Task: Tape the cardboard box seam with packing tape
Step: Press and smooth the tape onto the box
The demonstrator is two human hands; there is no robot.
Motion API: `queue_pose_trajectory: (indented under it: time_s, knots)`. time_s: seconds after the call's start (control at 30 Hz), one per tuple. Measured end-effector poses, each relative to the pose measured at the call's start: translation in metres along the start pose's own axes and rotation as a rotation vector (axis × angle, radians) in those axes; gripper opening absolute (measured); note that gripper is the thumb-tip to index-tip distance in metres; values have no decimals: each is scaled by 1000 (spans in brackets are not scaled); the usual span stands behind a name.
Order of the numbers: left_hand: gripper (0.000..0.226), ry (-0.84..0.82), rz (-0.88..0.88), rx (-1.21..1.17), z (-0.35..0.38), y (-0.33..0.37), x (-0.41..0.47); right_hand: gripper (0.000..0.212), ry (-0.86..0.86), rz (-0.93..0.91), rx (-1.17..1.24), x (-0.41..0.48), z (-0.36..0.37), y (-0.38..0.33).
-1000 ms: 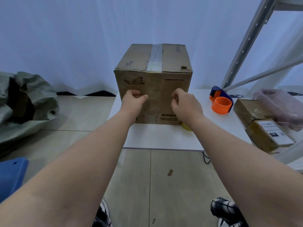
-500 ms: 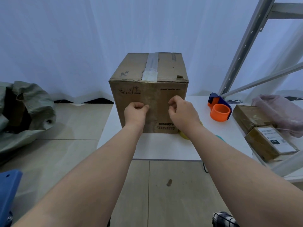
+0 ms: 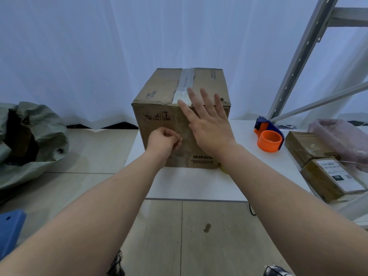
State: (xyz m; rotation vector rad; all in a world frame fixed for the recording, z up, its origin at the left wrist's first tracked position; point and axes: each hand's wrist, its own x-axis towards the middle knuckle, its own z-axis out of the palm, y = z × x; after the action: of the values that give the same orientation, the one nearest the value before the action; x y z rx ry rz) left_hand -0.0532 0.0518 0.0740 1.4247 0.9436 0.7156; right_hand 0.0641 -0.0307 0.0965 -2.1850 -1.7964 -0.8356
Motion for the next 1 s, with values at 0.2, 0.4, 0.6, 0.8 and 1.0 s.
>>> queue_pose_trajectory:
  time_s: [0.2,0.4,0.6,0.8,1.0]
  knots:
    - [13,-93,-89,-22,-10,0,5,61,67,64,48,6,12,1]
    - [5,-229,-86,13,-26,3,5,34,263,121,161,15,17,-3]
    - [4,-224,-81,14,-27,-2,6,27,302,200,197,33,15,-15]
    - [13,-191,-40,19,-23,-7,6,37,296,167,87,26,27,-13]
    - [18,-164,59,128,-22,-8,6,45,288,156,29,21,36,-13]
